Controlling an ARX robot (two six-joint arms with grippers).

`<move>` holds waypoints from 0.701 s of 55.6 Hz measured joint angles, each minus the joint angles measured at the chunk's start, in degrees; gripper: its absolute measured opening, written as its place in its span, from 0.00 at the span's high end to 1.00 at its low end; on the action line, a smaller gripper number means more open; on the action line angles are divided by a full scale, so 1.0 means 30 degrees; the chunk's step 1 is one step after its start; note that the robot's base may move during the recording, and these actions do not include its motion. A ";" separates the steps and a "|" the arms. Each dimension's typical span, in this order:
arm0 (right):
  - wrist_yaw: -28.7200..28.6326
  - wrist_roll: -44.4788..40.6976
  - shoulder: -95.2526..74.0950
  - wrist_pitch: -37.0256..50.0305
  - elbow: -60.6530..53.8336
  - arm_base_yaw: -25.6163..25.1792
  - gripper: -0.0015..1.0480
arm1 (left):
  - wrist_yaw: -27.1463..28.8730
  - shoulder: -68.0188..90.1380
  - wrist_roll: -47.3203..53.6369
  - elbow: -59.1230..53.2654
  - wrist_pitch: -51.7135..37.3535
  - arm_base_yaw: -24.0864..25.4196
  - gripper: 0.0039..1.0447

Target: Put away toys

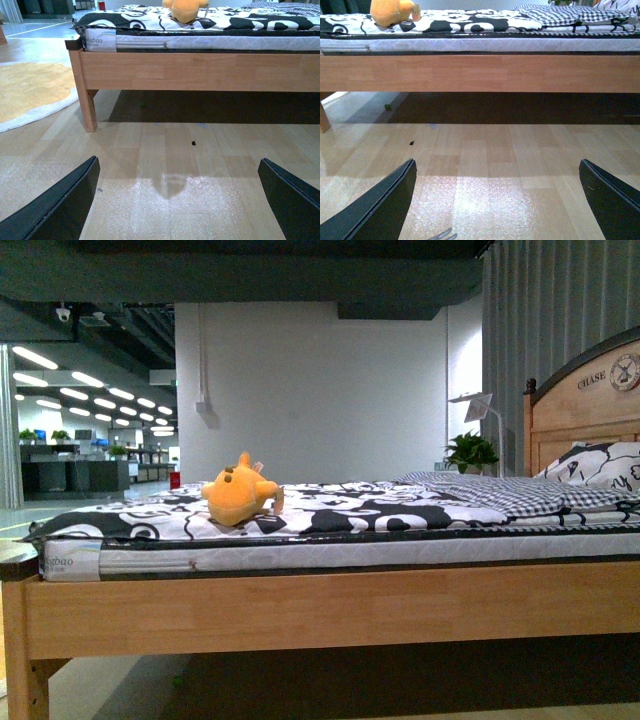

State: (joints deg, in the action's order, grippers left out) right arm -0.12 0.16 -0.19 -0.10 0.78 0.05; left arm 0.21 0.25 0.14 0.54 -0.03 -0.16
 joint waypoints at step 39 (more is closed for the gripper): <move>0.0000 0.0000 0.0000 0.0000 0.0000 0.0000 0.06 | 0.0000 0.0000 0.0000 0.0000 0.0000 0.0000 0.06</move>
State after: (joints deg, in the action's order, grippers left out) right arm -0.12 0.16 -0.19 -0.10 0.78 0.05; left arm 0.21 0.25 0.14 0.54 -0.03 -0.16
